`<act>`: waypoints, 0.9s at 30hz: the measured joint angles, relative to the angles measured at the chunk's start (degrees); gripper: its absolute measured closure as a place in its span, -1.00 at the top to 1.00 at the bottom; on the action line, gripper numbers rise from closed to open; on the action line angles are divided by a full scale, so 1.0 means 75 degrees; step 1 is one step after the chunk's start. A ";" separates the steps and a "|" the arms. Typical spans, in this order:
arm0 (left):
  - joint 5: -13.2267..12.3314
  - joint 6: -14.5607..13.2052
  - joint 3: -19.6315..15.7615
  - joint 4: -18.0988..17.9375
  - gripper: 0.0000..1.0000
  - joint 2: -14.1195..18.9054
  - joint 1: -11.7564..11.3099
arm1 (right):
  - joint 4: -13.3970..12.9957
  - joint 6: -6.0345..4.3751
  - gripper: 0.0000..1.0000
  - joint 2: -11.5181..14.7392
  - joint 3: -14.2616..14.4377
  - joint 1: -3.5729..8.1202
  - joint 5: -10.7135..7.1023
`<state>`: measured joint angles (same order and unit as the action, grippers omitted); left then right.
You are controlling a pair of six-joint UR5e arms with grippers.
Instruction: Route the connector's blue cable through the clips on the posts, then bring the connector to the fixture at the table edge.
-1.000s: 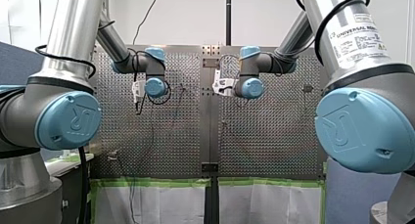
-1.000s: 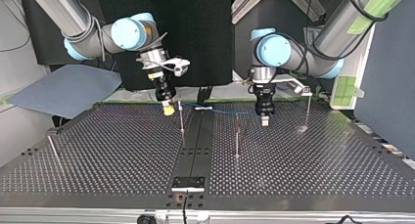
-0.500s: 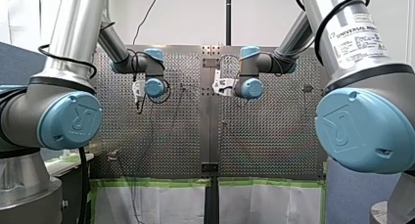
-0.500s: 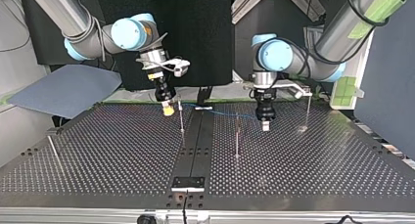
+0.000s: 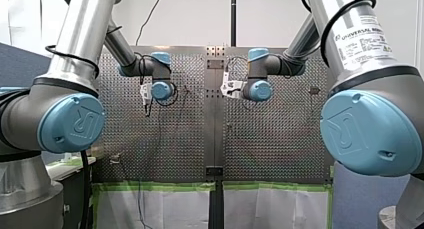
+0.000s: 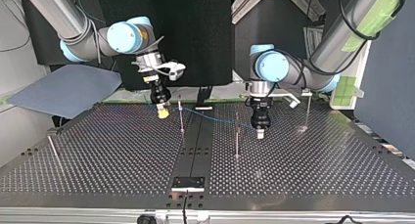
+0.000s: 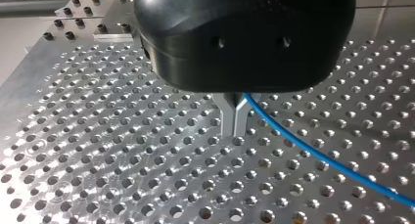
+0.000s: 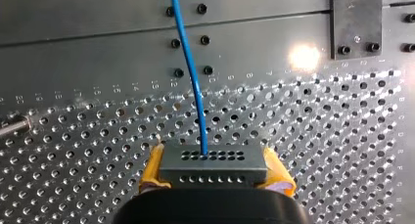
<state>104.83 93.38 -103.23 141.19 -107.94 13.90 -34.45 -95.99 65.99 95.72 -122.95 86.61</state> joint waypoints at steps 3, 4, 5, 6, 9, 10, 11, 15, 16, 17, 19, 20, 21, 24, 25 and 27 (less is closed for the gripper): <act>-0.0023 0.0012 0.0047 0.0005 -1.00 -0.0002 -0.0002 | 0.0026 0.0000 -1.00 -0.0063 -0.0048 0.0046 -0.0010; -0.0031 0.0016 0.0061 0.0006 -1.00 -0.0005 -0.0007 | 0.0044 -0.0001 -1.00 -0.0108 -0.0082 0.0071 -0.0019; -0.0039 0.0020 0.0069 0.0009 -1.00 -0.0006 -0.0010 | 0.0058 -0.0004 -1.00 -0.0157 -0.0119 0.0095 -0.0033; -0.0047 0.0022 0.0076 0.0011 -1.00 -0.0005 -0.0013 | 0.0063 -0.0005 -1.00 -0.0182 -0.0137 0.0106 -0.0041; -0.0071 0.0027 0.0093 0.0017 -1.00 -0.0004 -0.0028 | 0.0077 -0.0016 -1.00 -0.0308 -0.0232 0.0157 -0.0087; -0.0081 0.0028 0.0096 0.0019 -1.00 -0.0005 -0.0037 | 0.0081 -0.0020 -1.00 -0.0359 -0.0267 0.0175 -0.0111; -0.0090 0.0030 0.0099 0.0019 -1.00 -0.0007 -0.0044 | 0.0079 -0.0024 -1.00 -0.0403 -0.0296 0.0194 -0.0135; -0.0143 0.0051 0.0115 0.0020 -1.00 -0.0009 -0.0082 | 0.0084 -0.0040 -1.00 -0.0479 -0.0371 0.0245 -0.0202; -0.0157 0.0064 0.0124 0.0020 -1.00 -0.0010 -0.0098 | 0.0087 -0.0044 -1.00 -0.0493 -0.0396 0.0262 -0.0224; -0.0167 0.0075 0.0135 0.0020 -1.00 -0.0010 -0.0111 | 0.0089 -0.0046 -1.00 -0.0502 -0.0423 0.0281 -0.0249; -0.0192 0.0102 0.0166 0.0020 -1.00 -0.0009 -0.0138 | 0.0098 -0.0051 -1.00 -0.0515 -0.0473 0.0309 -0.0301; -0.0206 0.0115 0.0183 0.0022 -1.00 -0.0010 -0.0148 | 0.0106 -0.0055 -1.00 -0.0522 -0.0502 0.0324 -0.0331; -0.0218 0.0130 0.0204 0.0024 -1.00 -0.0011 -0.0159 | 0.0115 -0.0058 -1.00 -0.0528 -0.0534 0.0341 -0.0362; -0.0244 0.0167 0.0283 0.0050 -1.00 -0.0012 -0.0194 | 0.0156 -0.0066 -1.00 -0.0542 -0.0658 0.0396 -0.0463; -0.0253 0.0174 0.0304 0.0066 -1.00 -0.0012 -0.0205 | 0.0189 -0.0068 -1.00 -0.0551 -0.0716 0.0417 -0.0504; -0.0287 0.0187 0.0350 0.0101 -1.00 -0.0013 -0.0235 | 0.0270 -0.0069 -1.00 -0.0576 -0.0820 0.0448 -0.0563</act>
<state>102.68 94.78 -100.60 141.94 -108.04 12.14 -32.43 -96.51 61.67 89.56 -119.58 82.39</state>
